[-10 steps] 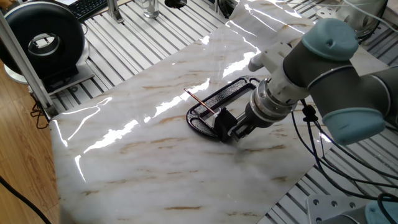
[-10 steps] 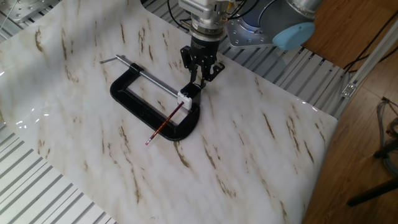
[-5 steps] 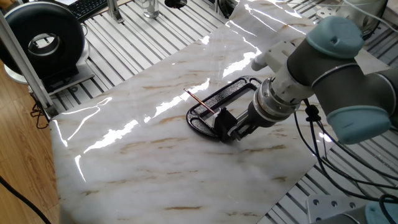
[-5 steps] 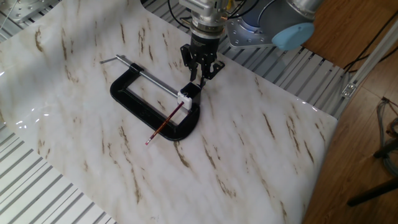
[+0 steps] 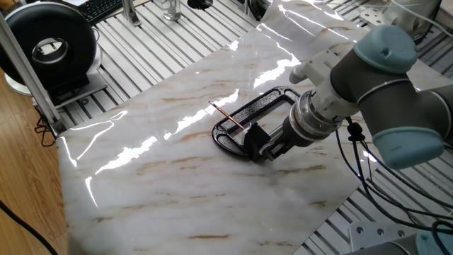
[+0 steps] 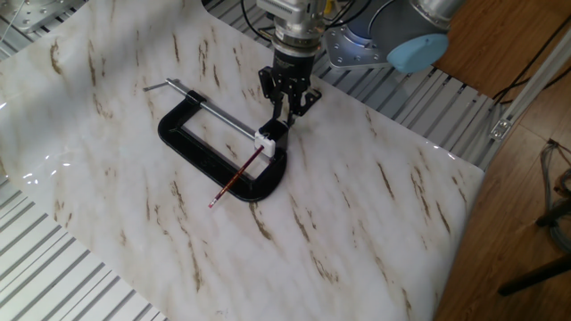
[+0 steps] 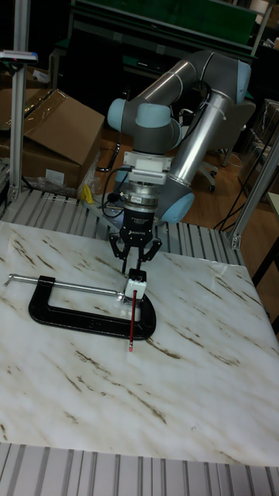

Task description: Sharpen the pencil with a pencil sharpener

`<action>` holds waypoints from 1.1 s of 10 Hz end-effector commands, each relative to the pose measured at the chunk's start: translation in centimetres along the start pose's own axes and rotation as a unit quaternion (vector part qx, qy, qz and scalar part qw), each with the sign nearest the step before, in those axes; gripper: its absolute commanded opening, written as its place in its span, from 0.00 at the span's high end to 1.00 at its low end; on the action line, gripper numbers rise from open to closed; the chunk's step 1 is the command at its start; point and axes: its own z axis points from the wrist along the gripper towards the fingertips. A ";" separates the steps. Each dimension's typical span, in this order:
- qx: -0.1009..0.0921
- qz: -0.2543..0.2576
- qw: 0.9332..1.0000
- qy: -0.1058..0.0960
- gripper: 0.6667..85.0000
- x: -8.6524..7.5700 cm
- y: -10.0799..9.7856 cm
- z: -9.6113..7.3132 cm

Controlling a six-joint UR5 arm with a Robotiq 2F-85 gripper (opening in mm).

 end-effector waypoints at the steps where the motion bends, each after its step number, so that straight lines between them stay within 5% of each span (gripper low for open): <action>1: -0.008 0.002 1.000 -0.014 0.58 -0.4 0.0 0.5; 11: -0.008 0.007 0.999 -0.036 0.64 -1.2 -0.1 1.2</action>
